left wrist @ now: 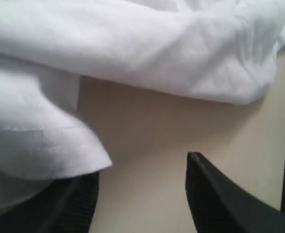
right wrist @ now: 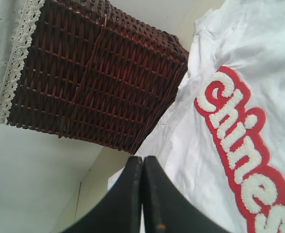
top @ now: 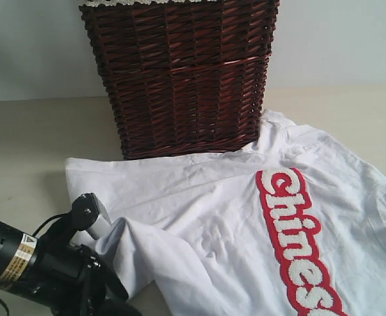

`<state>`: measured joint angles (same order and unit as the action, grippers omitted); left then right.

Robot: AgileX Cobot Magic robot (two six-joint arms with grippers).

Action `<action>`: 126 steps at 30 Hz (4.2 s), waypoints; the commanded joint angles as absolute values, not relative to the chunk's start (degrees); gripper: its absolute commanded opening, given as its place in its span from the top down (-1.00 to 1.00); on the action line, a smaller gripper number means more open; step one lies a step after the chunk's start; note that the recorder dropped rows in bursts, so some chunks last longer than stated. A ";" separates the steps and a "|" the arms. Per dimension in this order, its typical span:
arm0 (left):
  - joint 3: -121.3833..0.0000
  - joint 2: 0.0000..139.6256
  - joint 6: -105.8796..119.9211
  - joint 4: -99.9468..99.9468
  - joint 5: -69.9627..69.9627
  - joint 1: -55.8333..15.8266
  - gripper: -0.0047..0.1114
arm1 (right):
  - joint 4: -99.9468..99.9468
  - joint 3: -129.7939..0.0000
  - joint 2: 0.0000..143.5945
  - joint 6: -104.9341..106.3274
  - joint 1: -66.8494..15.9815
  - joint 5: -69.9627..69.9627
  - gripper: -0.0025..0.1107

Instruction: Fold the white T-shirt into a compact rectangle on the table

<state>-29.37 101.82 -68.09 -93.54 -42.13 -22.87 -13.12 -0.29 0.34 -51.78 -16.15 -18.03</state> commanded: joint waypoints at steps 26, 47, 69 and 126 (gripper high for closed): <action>-33.52 89.78 -92.76 -99.64 -66.38 -10.33 0.92 | -13.11 0.00 0.00 -51.56 -16.18 -17.39 0.96; -30.86 88.59 -121.74 -95.79 -69.96 -7.98 0.92 | -13.11 0.00 0.00 -51.56 -16.18 -17.39 0.96; -16.12 83.63 -121.60 -99.95 -69.96 -3.93 0.92 | -13.11 0.00 0.00 -51.56 -16.18 -17.39 0.96; -52.87 106.71 -75.89 -99.95 -43.52 -21.58 0.92 | -13.11 0.00 0.00 -51.56 -16.18 -17.39 0.96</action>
